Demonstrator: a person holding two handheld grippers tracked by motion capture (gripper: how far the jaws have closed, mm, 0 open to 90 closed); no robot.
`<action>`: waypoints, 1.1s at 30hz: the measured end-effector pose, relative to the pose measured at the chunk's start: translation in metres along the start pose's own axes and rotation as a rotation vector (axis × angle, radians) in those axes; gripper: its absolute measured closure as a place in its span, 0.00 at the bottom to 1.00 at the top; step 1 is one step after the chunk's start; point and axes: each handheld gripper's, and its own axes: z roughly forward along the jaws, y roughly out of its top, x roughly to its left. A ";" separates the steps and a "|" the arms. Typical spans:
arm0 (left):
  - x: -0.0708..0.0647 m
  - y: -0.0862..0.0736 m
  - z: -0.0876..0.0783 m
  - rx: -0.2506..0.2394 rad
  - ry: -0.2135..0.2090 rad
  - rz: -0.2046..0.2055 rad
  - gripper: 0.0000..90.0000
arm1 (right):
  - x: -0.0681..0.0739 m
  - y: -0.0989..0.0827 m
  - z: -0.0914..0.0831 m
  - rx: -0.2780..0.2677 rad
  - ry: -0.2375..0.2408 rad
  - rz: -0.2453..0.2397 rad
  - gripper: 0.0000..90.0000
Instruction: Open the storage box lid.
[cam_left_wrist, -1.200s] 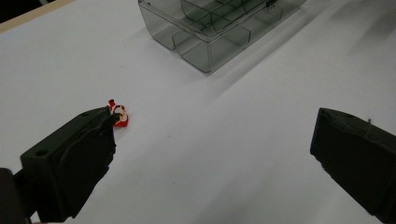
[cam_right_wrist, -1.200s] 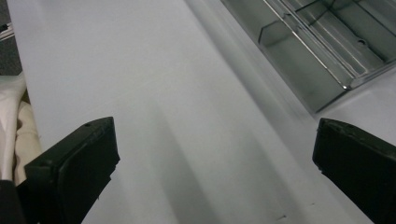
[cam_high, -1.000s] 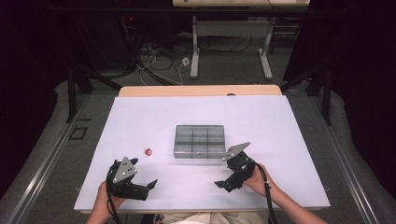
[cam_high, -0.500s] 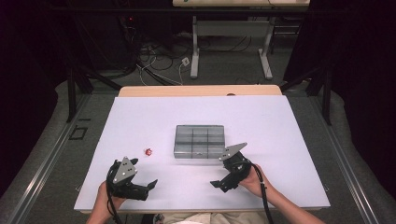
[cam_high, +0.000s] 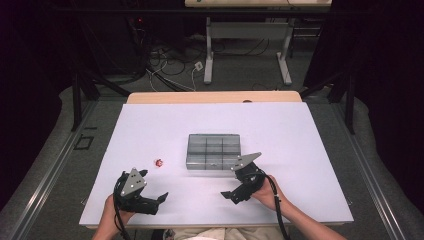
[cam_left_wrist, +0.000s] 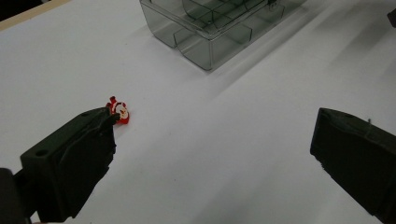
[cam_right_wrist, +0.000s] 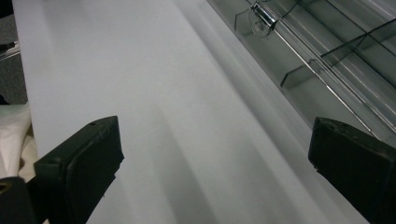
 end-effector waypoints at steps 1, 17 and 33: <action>0.000 0.000 0.000 -0.001 0.000 0.000 0.00 | 0.000 0.000 0.000 -0.001 -0.003 0.004 0.03; 0.000 0.000 0.000 0.001 0.004 0.004 0.00 | 0.001 0.005 0.007 -0.039 -0.032 0.007 0.13; 0.000 0.000 0.000 0.004 0.005 0.004 0.00 | 0.004 0.010 0.015 -0.058 -0.056 0.021 0.25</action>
